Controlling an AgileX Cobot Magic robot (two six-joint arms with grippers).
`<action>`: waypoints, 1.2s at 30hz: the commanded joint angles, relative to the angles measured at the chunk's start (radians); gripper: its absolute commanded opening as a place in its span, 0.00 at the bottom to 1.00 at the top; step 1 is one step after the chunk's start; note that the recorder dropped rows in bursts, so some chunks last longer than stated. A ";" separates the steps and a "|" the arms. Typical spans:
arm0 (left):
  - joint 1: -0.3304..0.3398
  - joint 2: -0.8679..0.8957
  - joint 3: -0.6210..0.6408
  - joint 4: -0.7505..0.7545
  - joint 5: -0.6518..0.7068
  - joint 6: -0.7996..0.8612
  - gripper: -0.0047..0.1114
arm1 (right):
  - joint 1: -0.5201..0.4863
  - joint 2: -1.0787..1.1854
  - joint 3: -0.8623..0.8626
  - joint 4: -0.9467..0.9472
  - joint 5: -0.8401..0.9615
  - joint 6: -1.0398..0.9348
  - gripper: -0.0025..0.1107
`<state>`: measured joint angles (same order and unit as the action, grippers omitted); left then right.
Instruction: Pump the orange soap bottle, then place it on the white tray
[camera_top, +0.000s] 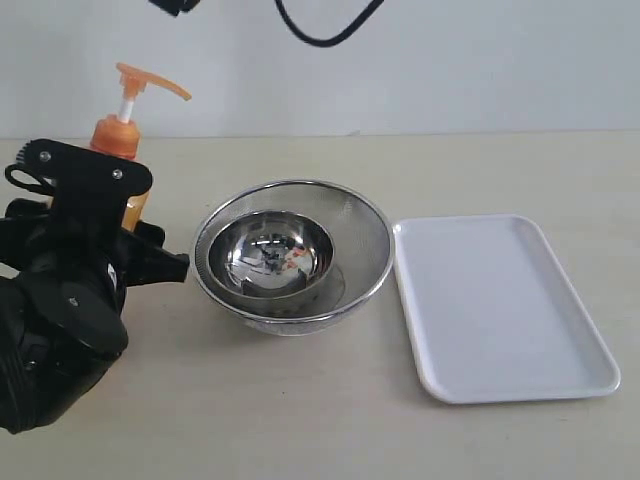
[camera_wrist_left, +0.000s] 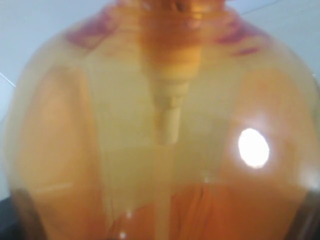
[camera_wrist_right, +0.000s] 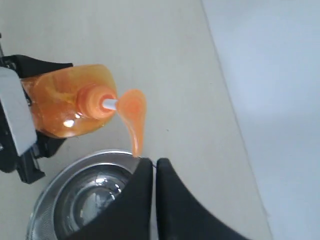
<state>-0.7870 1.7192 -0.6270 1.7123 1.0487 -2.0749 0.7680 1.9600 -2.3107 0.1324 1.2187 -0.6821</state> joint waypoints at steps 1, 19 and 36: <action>-0.005 -0.009 -0.008 0.032 0.085 0.010 0.08 | -0.002 -0.043 -0.004 -0.096 0.002 0.023 0.02; -0.005 -0.008 -0.080 0.032 0.159 -0.026 0.08 | -0.059 -0.006 -0.004 -0.042 -0.016 0.049 0.02; -0.005 0.075 -0.140 0.032 0.149 -0.026 0.08 | -0.061 0.031 -0.004 -0.001 -0.083 0.063 0.02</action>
<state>-0.7870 1.8038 -0.7332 1.7010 1.1342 -2.1002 0.7101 1.9715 -2.3107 0.1139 1.1566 -0.6243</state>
